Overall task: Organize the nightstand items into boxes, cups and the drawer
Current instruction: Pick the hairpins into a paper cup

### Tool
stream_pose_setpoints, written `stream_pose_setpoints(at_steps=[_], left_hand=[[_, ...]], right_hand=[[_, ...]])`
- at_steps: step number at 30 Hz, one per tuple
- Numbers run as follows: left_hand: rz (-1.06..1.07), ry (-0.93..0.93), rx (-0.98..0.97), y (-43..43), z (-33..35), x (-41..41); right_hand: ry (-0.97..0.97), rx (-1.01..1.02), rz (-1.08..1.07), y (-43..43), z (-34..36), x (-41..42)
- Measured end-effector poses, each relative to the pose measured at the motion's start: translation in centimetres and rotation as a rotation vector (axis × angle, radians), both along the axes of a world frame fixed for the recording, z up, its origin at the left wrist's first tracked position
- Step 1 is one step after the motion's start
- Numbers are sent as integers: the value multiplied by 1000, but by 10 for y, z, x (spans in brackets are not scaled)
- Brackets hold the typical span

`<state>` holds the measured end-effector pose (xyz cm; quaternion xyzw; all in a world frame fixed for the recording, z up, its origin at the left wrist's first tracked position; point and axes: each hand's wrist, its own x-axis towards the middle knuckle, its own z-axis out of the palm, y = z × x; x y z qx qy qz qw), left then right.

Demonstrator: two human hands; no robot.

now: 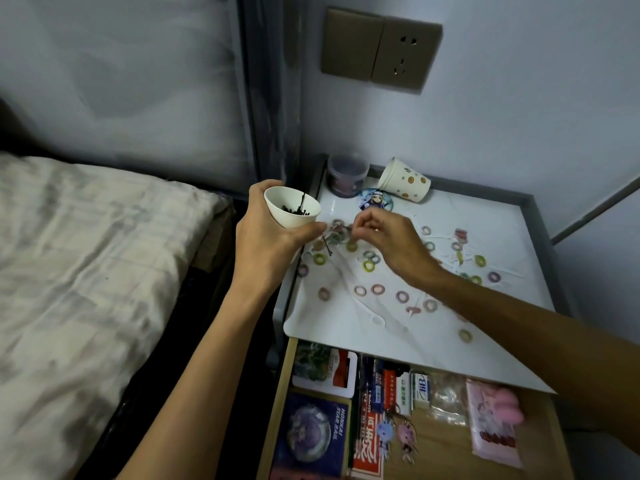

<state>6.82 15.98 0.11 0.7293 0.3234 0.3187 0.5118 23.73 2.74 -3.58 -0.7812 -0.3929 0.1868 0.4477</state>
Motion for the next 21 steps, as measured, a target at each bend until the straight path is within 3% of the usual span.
stream_pose_setpoints(at_steps=[12, 17, 21], left_hand=[[-39, 26, -10, -5, -3, 3], [-62, 65, 9, -10, -3, 5], [-95, 67, -14, -17, -3, 7]], right_hand=[[350, 116, -106, -4, 27, 24], [181, 77, 3, 3, 60, 26], [-227, -18, 212, 21, 94, 18]])
